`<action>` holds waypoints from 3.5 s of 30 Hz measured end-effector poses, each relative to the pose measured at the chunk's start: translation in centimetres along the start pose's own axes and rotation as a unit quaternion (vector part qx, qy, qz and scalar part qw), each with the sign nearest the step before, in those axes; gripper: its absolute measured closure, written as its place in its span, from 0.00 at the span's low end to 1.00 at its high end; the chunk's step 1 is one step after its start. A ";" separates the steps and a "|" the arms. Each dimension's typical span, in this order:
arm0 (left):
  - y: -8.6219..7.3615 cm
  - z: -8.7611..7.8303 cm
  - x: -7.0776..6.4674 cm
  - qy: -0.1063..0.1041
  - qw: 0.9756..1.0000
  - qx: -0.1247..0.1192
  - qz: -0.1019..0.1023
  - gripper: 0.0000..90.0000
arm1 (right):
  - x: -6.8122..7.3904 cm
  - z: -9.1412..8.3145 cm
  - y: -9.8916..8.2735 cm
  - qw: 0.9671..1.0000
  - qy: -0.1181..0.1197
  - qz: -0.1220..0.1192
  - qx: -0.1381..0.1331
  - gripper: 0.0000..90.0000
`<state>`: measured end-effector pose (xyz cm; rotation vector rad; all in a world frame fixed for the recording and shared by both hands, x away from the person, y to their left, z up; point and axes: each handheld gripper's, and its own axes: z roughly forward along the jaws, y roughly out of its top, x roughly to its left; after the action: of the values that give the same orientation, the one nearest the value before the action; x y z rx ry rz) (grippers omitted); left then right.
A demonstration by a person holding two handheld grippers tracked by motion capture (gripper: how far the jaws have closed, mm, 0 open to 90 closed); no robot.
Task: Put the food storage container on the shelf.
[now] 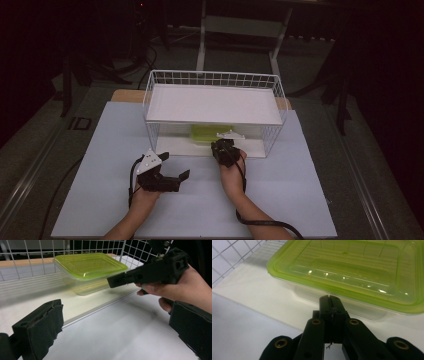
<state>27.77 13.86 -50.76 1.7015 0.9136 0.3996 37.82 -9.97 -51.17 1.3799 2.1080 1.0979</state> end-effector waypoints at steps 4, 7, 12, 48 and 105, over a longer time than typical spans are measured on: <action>-0.1 0.0 0.0 -0.002 1.000 0.001 0.001 0.00 | -0.1 0.5 0.4 1.000 -0.001 0.003 0.000 0.99; -0.2 0.0 0.1 -0.003 1.000 0.001 0.000 0.00 | -0.2 0.8 0.6 1.000 0.001 0.004 0.001 0.98; -0.2 0.0 0.0 -0.002 1.000 0.003 0.006 0.00 | -0.5 0.8 0.8 1.000 -0.001 0.012 0.008 0.99; 2.8 0.0 -1.7 -0.090 0.994 -0.006 0.059 0.00 | 0.2 -6.5 -1.2 0.991 0.115 -0.063 -0.033 0.20; -2.1 -6.9 -0.3 -0.082 0.996 0.014 0.044 0.00 | -8.4 -16.6 -9.0 0.993 0.083 -0.051 -0.064 0.20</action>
<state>22.19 18.42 -50.33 1.7760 0.7291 0.3031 24.94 -25.97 -48.72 1.1454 2.1538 1.3194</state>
